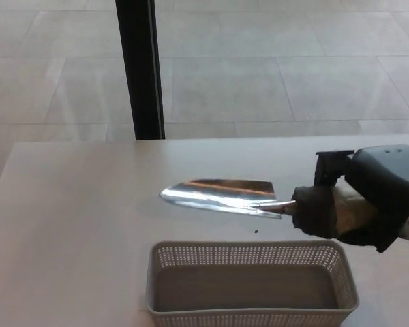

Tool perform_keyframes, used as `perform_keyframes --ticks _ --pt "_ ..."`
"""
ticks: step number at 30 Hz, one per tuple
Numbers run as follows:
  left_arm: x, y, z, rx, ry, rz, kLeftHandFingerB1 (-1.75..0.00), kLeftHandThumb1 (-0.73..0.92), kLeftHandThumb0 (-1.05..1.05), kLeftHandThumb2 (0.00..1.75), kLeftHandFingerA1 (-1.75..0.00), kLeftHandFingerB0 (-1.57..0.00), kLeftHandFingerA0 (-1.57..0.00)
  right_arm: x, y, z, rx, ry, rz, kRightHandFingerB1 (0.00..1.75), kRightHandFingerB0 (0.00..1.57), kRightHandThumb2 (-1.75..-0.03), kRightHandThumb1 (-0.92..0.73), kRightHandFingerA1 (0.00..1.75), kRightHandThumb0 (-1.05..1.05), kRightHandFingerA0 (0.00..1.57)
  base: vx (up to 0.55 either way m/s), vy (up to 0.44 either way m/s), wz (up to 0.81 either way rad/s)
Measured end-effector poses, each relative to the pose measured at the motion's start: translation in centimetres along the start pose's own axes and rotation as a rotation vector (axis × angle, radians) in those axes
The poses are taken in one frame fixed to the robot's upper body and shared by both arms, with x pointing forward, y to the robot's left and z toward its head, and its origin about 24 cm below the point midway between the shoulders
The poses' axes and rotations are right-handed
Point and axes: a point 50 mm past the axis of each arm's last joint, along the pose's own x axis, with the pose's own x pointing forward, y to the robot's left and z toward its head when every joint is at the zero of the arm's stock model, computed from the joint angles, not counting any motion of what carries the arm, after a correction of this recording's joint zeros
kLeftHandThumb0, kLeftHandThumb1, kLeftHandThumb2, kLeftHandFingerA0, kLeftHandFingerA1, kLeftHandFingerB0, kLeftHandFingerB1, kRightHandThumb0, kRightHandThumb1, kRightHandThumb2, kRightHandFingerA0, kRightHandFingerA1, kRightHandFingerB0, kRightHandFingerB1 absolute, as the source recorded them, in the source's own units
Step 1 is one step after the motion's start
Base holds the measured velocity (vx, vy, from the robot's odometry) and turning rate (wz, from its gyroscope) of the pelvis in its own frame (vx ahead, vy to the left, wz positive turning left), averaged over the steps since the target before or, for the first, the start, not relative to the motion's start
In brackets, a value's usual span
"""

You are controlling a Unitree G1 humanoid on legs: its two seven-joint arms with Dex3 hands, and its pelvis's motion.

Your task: A garden tool is kept on the righthand side and a container is kept on the lefthand side on a desk infront of the robot. the robot uses its right hand to pick up the garden tool and makes a scooping motion inside the container

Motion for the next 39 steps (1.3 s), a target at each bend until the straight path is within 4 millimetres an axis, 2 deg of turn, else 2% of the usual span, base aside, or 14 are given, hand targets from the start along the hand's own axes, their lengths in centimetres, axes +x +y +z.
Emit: perform_keyframes --ticks 9,15,18,20,21,26,27,28,31,32,33,34,36,39 --pt "0.0 0.0 -0.1 0.0 0.001 0.0 -0.47 0.7 -0.47 0.61 -0.59 -0.53 -0.58 -0.1 -4.2 -3.8 0.164 0.11 -0.148 1.53 0.8 -1.09 -0.49 1.75 -0.12 0.89 0.0 0.0 0.0" --pt "-0.1 0.0 -0.5 0.001 0.013 0.0 -0.47 0.73 -0.47 0.62 -0.59 -0.51 -0.57 -0.5 -5.3 -9.1 0.259 0.28 -0.177 1.48 0.76 -0.98 -0.54 1.69 -0.23 0.9 0.0 0.0 0.0" --pt "-0.1 0.0 -0.7 0.002 0.016 0.0 -0.48 0.72 -0.48 0.61 -0.6 -0.52 -0.58 -1.0 -4.7 -11.6 0.28 0.378 -0.16 1.4 0.81 -1.03 -0.53 1.71 -0.16 0.97 0.0 0.0 0.0" --pt "-0.1 0.0 -0.8 0.003 0.02 0.0 -0.47 0.72 -0.48 0.62 -0.6 -0.51 -0.57 -1.4 -4.1 -13.0 0.282 0.434 -0.146 1.4 0.76 -0.89 -0.6 1.75 -0.22 0.88 0.0 0.0 0.0" --pt "-0.1 0.0 -0.9 0.003 0.021 0.0 -0.46 0.72 -0.48 0.61 -0.59 -0.51 -0.56 -1.6 -3.9 -13.5 0.282 0.454 -0.139 1.18 0.79 -0.77 -0.64 1.72 -0.22 0.87 0.0 0.0 0.0" --pt "-0.1 0.0 -0.9 0.002 0.022 0.001 -0.47 0.74 -0.47 0.62 -0.58 -0.5 -0.56 -2.6 -1.9 -15.8 0.269 0.562 -0.09 1.31 0.74 -0.78 -0.64 1.69 -0.26 0.87 0.0 0.0 0.0" --pt "-0.1 0.0 -0.9 0.003 0.022 0.0 -0.47 0.74 -0.47 0.62 -0.58 -0.5 -0.55 -2.7 -1.5 -16.0 0.265 0.576 -0.079 1.11 0.8 -0.77 -0.64 1.67 -0.25 0.91 0.0 0.0 0.0" --pt "-0.1 0.0 -0.9 0.003 0.021 0.0 -0.46 0.74 -0.47 0.62 -0.58 -0.49 -0.54 -2.8 -0.9 -16.3 0.256 0.591 -0.061 0.71 0.81 -0.73 -0.64 1.63 -0.27 0.88 0.0 0.0 0.0" --pt "-0.1 0.0 -0.8 0.002 0.02 0.001 -0.47 0.74 -0.47 0.62 -0.6 -0.49 -0.52 -3.0 0.6 -16.7 0.223 0.618 -0.011 0.85 0.82 -0.7 -0.67 1.62 -0.3 0.86 0.0 0.0 0.0" --pt "-0.1 0.0 -0.8 0.001 0.02 0.001 -0.47 0.73 -0.45 0.61 -0.58 -0.5 -0.54 -3.1 1.2 -16.8 0.205 0.627 0.011 0.57 0.88 -0.6 -0.66 1.5 -0.33 0.9 0.0 0.0 0.0" --pt "-0.1 0.0 -0.8 0.0 0.02 0.001 -0.47 0.74 -0.46 0.62 -0.58 -0.51 -0.54 -3.2 1.7 -16.8 0.189 0.632 0.029 0.89 0.77 -0.64 -0.67 1.59 -0.35 0.83 0.0 0.0 0.0" --pt "-0.1 0.0 -0.8 0.0 0.02 0.001 -0.45 0.73 -0.48 0.62 -0.56 -0.5 -0.53 -3.1 2.5 -16.8 0.153 0.634 0.063 1.03 0.73 -0.6 -0.7 1.62 -0.36 0.82 0.0 0.0 0.0" --pt "-0.1 0.1 -0.8 -0.002 0.019 0.001 -0.45 0.69 -0.47 0.61 -0.54 -0.53 -0.56 -3.0 3.5 -16.5 0.106 0.63 0.105 0.63 0.75 -0.6 -0.68 1.54 -0.34 0.84 0.0 0.0 0.0" --pt "-0.1 0.1 -0.7 -0.003 0.017 0.002 -0.45 0.7 -0.47 0.61 -0.54 -0.53 -0.58 -2.9 5.0 -16.1 0.036 0.611 0.158 0.72 0.78 -0.64 -0.66 1.53 -0.31 0.84 0.0 0.0 0.0"
